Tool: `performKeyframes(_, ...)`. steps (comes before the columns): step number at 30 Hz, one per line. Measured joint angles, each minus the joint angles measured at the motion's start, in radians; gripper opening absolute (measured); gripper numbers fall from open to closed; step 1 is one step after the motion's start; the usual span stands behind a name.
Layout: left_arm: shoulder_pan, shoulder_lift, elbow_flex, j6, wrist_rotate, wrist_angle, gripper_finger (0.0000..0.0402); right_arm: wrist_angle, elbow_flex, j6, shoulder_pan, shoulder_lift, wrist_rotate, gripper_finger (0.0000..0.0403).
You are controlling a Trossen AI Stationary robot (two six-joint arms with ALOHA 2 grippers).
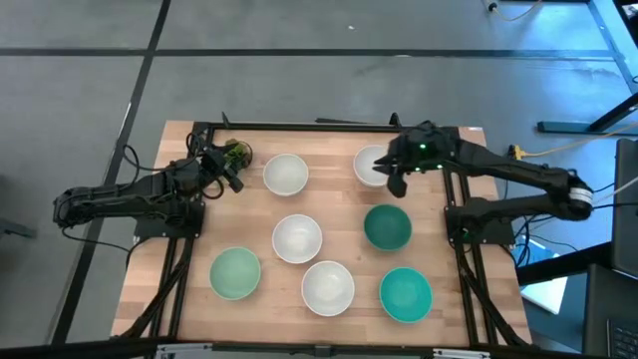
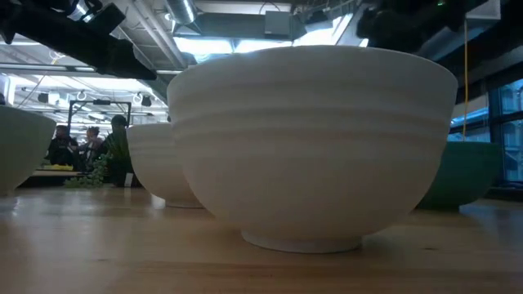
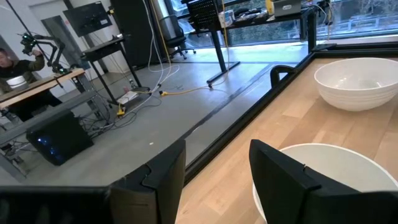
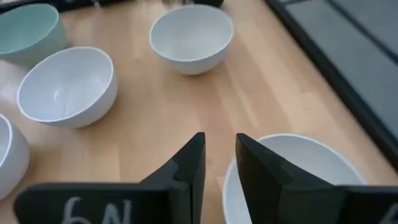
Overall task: Nest bowls inside each other
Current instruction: Stack the dark green bowl on top of the white bowl
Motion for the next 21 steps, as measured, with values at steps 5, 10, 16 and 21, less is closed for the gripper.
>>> performKeyframes(5, 0.000, 0.000, 0.000, 0.000, 0.000, 0.000, 0.0173, 0.034, 0.012, 0.001, 0.036, 0.111, 0.000, 0.0091)
performKeyframes(10, 0.000, 0.000, 0.000, 0.000, 0.000, 0.000, 0.0173, 0.054, 0.013, 0.054, 0.053, 0.176, 0.000, 0.0090)
performKeyframes(16, 0.000, 0.000, 0.000, 0.000, 0.000, 0.000, 0.0173, 0.063, 0.013, 0.131, 0.053, 0.196, 0.001, 0.0090)
performKeyframes(21, 0.000, 0.000, 0.000, 0.000, 0.000, 0.000, 0.0173, 0.061, 0.013, 0.112, 0.053, 0.180, 0.000, 0.0091)
